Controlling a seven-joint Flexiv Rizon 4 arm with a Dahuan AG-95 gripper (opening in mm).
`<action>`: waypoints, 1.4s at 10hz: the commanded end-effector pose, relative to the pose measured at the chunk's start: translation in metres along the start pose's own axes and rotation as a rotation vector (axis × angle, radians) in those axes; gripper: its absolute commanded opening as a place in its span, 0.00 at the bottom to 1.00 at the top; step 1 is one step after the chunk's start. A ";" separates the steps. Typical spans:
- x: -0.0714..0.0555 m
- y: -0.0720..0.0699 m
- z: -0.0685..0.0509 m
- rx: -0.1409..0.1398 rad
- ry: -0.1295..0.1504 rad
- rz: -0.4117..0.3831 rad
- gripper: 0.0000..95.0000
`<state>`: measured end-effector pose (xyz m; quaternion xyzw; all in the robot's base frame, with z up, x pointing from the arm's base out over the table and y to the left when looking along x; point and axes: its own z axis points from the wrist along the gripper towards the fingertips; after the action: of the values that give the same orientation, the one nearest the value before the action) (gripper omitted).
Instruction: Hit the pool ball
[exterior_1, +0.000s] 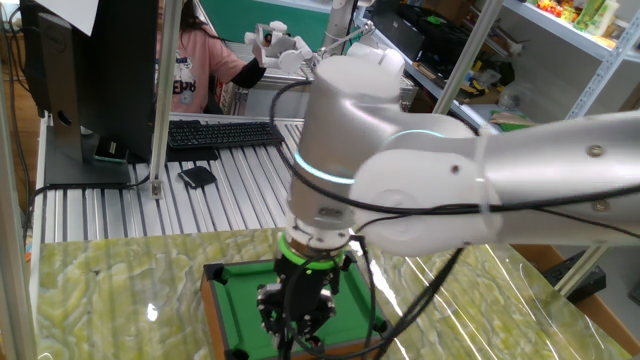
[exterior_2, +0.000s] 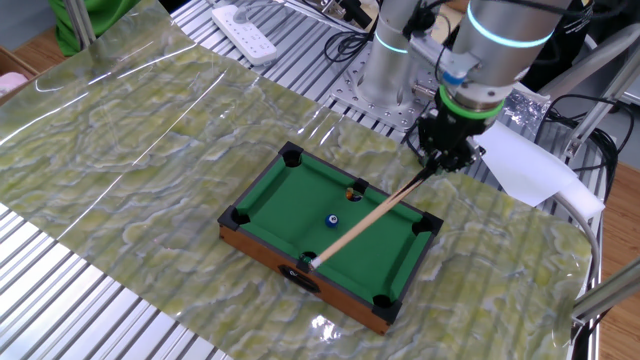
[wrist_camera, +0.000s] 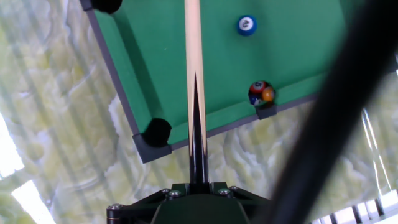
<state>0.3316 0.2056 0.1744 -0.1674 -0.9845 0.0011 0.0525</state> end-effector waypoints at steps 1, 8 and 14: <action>0.000 0.002 -0.005 0.002 0.000 0.006 0.00; 0.012 0.009 -0.016 0.006 0.012 0.030 0.00; 0.012 0.009 -0.016 0.013 0.031 0.035 0.00</action>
<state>0.3253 0.2181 0.1904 -0.1854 -0.9803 0.0052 0.0682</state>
